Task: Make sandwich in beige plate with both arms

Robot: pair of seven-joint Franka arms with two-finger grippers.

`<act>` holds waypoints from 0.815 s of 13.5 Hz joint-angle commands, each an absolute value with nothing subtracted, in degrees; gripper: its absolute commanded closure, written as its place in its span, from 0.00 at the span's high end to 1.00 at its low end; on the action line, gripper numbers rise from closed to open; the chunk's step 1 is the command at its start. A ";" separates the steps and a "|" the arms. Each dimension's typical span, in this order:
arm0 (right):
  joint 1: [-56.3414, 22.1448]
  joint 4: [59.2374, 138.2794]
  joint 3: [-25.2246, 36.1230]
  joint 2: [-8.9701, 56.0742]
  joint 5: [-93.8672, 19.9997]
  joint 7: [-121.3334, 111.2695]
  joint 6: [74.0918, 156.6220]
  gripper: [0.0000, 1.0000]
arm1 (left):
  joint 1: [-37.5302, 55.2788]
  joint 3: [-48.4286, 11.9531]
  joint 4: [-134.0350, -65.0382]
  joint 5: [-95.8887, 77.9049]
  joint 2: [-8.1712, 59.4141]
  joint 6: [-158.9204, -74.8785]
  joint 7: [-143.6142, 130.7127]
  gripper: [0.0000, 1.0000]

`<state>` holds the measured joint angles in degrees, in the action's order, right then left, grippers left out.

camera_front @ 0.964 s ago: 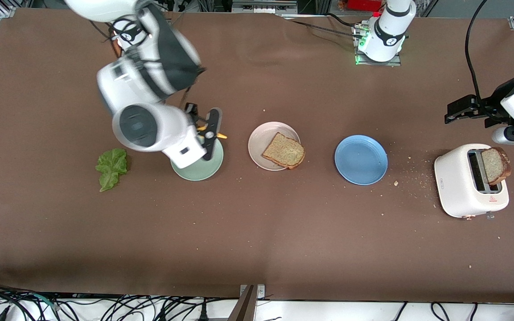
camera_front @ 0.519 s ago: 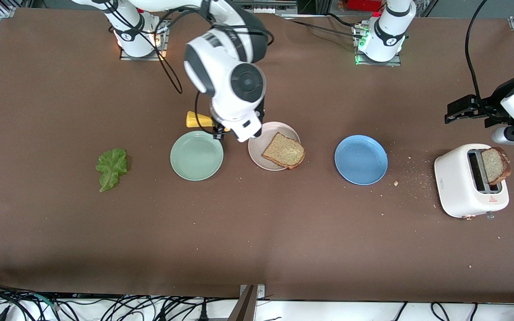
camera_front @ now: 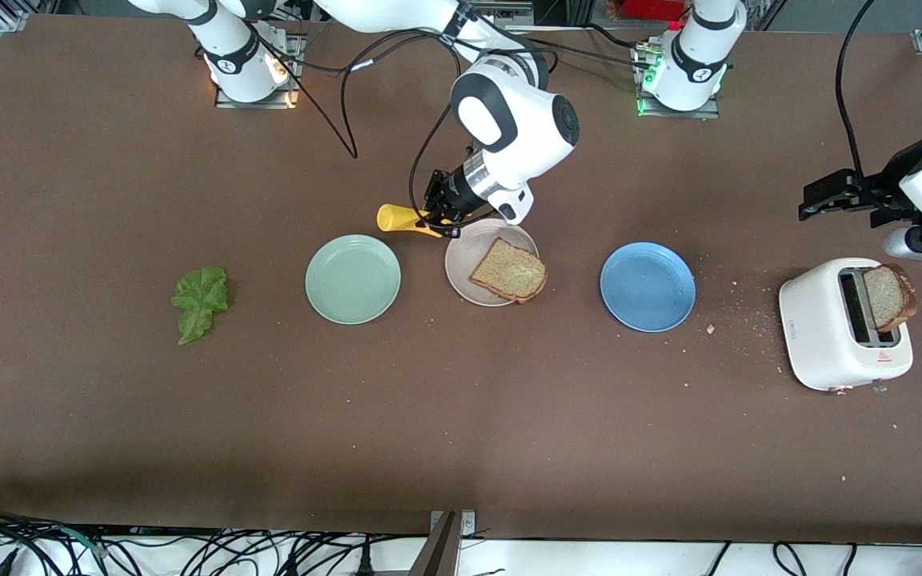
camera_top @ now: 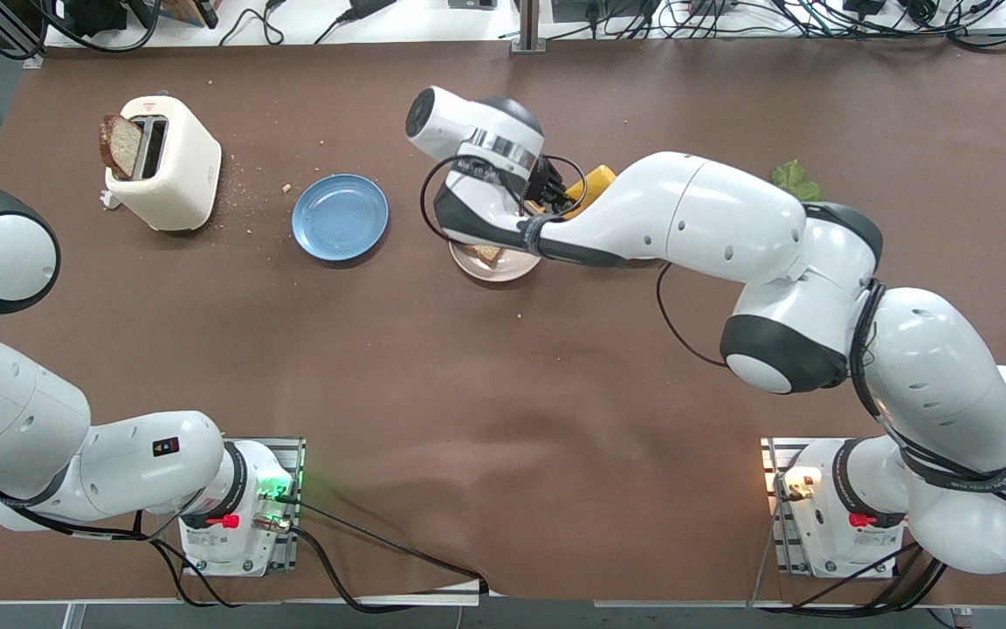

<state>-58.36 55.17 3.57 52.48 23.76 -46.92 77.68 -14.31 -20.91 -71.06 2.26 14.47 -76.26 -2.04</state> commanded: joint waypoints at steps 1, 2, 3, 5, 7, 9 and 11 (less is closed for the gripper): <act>-58.97 54.76 4.31 52.91 25.49 -47.46 77.87 0.00 | -14.41 -20.92 -70.75 3.69 13.97 -75.24 -2.20 1.00; -59.24 54.84 4.31 53.08 25.66 -47.29 78.57 0.00 | -14.50 -20.83 -70.75 3.69 13.89 -75.23 -2.20 1.00; -59.24 54.84 4.31 53.35 25.66 -47.37 79.79 0.00 | -14.41 -20.83 -70.66 3.69 13.97 -75.23 -2.20 1.00; -59.41 54.84 4.13 53.35 25.58 -47.29 81.03 0.00 | -14.41 -20.92 -70.75 3.78 13.97 -75.32 -2.29 1.00; -59.59 54.84 4.04 53.35 25.49 -47.37 81.12 0.00 | -14.59 -20.39 -70.66 3.78 13.97 -75.76 -2.02 1.00; -59.68 54.84 4.04 53.35 25.31 -47.20 81.65 0.00 | -15.03 -20.39 -70.66 3.69 13.89 -75.85 -2.11 1.00; -59.85 54.84 3.87 53.35 25.14 -47.02 82.00 0.00 | -15.12 -20.39 -70.66 3.78 13.97 -76.37 -2.11 1.00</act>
